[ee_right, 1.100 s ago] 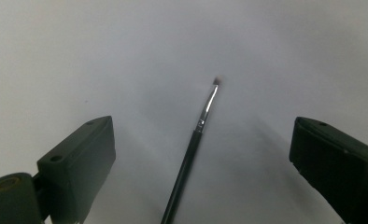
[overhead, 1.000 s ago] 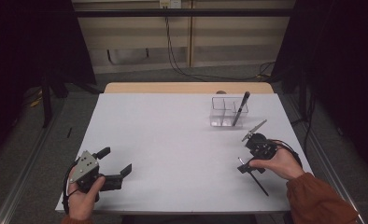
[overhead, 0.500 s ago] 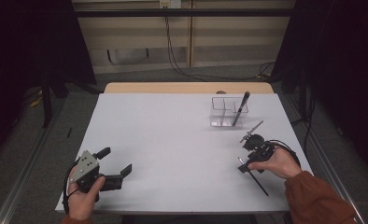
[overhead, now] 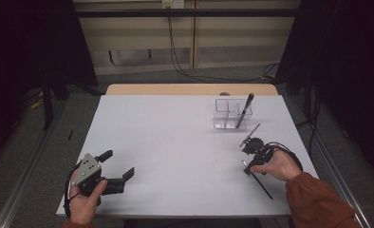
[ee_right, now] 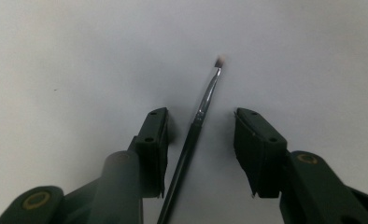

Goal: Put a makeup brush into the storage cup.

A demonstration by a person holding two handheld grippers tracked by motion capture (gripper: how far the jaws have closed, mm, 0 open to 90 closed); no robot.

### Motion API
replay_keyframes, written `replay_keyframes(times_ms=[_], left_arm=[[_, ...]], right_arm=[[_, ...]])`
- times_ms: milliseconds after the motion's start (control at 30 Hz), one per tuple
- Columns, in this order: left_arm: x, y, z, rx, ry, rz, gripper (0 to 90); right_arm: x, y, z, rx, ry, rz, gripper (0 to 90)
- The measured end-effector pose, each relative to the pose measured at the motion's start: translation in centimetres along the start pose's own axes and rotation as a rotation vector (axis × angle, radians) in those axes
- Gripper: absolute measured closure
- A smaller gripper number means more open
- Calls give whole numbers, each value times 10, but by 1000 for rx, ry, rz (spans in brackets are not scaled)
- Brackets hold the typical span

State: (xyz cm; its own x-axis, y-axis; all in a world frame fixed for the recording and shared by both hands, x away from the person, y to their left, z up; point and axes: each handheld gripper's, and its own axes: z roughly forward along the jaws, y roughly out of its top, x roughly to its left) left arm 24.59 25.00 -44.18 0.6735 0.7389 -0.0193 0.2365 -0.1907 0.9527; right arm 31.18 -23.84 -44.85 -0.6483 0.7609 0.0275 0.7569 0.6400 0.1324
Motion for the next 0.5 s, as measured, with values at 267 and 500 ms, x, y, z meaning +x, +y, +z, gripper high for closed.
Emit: replay_keyframes(times_ms=[267, 500], left_arm=[[0, 0, -1, 0, 1, 1, 27], [0, 0, -1, 0, -1, 2, 27]], right_arm=[[1, 8, 0, 72, 12, 49, 739], [0, 9, 0, 83, 15, 65, 842]])
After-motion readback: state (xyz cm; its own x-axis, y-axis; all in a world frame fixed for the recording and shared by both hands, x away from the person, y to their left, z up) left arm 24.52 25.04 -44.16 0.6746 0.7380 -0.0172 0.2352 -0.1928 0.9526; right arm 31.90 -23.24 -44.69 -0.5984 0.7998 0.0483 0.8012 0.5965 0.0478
